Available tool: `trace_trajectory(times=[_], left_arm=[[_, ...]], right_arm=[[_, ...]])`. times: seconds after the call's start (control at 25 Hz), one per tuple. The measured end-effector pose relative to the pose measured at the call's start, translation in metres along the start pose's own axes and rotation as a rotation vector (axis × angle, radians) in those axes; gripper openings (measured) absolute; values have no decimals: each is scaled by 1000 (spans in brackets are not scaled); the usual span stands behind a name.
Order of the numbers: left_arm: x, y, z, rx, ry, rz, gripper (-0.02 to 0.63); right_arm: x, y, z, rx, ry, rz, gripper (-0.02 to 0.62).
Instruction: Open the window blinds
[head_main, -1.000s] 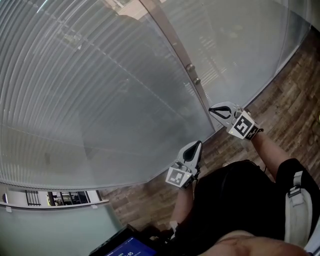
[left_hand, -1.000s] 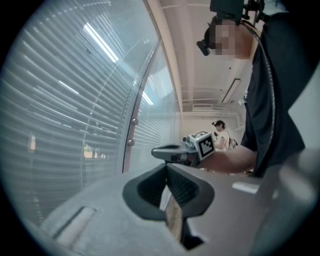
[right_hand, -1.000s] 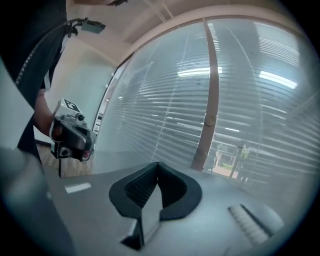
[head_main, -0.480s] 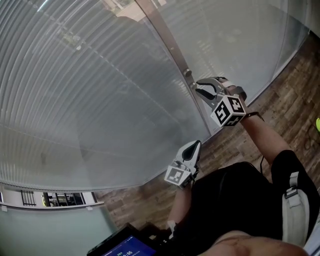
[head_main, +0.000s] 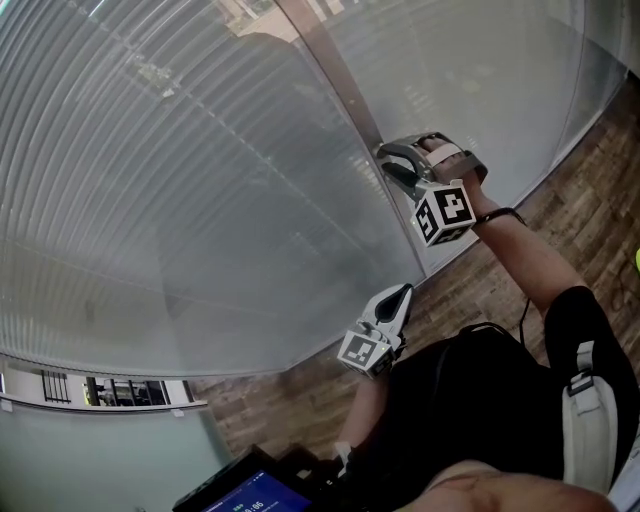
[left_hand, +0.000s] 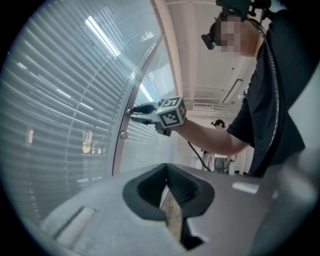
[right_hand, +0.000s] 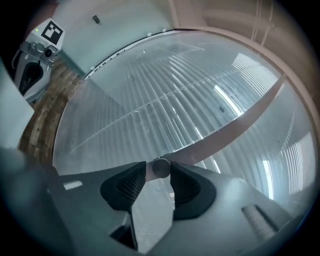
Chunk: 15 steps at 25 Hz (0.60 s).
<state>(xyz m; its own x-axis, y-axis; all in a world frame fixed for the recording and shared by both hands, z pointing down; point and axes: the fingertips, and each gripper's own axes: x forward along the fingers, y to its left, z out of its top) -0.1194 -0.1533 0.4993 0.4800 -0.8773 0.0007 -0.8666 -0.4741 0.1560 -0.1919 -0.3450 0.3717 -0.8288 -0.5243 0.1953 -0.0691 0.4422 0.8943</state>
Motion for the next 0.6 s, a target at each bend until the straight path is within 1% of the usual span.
trace_trajectory(times=[0.16, 0.24, 0.32, 0.4, 0.6], left_arm=[[-3, 7, -10, 6, -14, 18, 2], [-3, 6, -5, 4, -13, 19, 2], [-3, 4, -1, 7, -2, 17, 2], [-6, 4, -2, 15, -13, 20, 2], [-10, 4, -6, -7, -19, 22, 2]], right_arm=[[0, 3, 0, -19, 14, 1, 155], [0, -1, 3, -41, 10, -7, 170], [0, -5, 6, -62, 10, -15, 170], [2, -5, 8, -86, 15, -18, 170], [8, -1, 7, -149, 47, -33, 162]])
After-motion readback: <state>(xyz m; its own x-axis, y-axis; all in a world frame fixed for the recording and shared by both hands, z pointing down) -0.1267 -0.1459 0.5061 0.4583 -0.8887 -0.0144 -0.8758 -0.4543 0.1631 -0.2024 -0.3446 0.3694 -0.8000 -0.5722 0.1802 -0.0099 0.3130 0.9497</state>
